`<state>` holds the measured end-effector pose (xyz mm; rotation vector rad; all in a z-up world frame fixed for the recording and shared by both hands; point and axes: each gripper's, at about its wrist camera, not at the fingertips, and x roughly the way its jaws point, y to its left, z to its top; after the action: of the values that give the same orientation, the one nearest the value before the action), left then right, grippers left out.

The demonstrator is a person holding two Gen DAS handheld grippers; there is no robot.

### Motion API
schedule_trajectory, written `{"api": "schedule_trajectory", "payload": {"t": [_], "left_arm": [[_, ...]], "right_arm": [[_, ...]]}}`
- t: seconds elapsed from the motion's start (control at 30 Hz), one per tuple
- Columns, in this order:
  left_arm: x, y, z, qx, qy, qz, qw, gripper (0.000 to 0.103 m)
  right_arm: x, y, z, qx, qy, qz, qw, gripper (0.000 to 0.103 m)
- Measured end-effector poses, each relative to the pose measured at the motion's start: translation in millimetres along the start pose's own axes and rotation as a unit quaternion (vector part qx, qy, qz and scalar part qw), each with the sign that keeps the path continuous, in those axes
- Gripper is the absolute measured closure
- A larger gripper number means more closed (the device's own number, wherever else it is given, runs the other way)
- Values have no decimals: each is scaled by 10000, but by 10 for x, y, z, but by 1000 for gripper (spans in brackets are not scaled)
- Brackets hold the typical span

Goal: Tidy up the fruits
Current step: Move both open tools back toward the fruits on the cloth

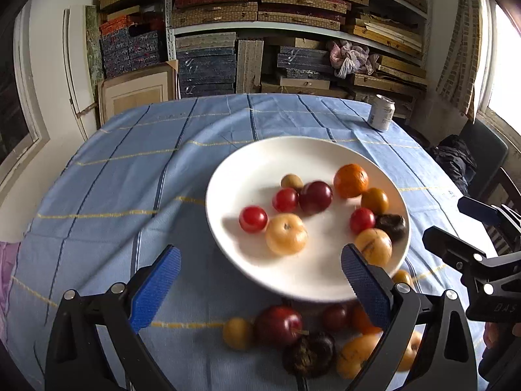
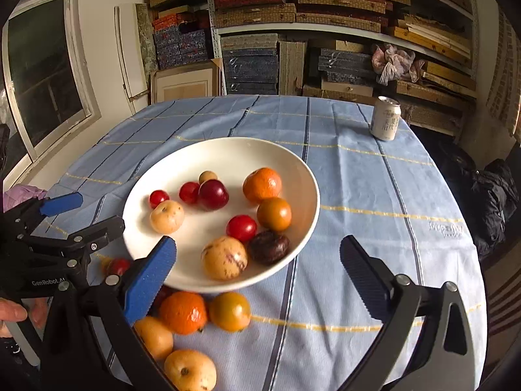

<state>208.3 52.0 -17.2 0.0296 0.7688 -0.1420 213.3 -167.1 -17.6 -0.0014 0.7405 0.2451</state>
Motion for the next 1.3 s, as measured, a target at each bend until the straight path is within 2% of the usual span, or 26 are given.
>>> {"api": "schedule_trajectory", "payload": {"t": [0.2,0.33,0.47,0.6,0.73,0.87,0.97,1.03,1.13,1.17,1.2,1.23,1.3], "left_arm": [[-281,-70,-556,-22,33,-100,9999,3],[-310,-189,-827,193,192,-8,9996,3],[-270,-275,-987,298,318,-87,9990,4],[-198,-360,-1040,442,268,-37,9987,4],[-108,-380,-1030,314,317,-221,9988,4],[-9,-353,-1027,237,554,-374,9975,4],[-10,-303,-1030,278,552,-460,9970,4],[-3,-246,-1039,217,574,-547,9966,4],[-6,-192,-1040,20,568,-474,9973,4],[-4,-200,-1040,12,570,-436,9974,4],[-2,-218,-1042,23,586,-452,9973,4],[12,-251,-1044,70,625,-567,9964,4],[28,-376,-1051,262,685,-627,9953,3]], "right_arm": [[-253,106,-550,10,164,49,9999,4],[-312,195,-827,-162,268,-158,9994,4],[-325,190,-1008,0,412,76,9991,4],[-274,156,-1029,-136,507,35,9986,4],[-204,108,-1018,-276,575,410,9971,4],[-106,95,-1019,-456,688,841,9930,4],[-30,111,-1027,-525,855,829,9915,4],[-11,147,-1012,-657,842,777,9912,4],[2,224,-992,-831,743,580,9921,5],[0,230,-982,-861,714,566,9921,7],[-15,227,-981,-874,675,614,9920,21],[-28,222,-981,-890,646,641,9919,40],[15,228,-994,-985,807,549,9903,55]]}}
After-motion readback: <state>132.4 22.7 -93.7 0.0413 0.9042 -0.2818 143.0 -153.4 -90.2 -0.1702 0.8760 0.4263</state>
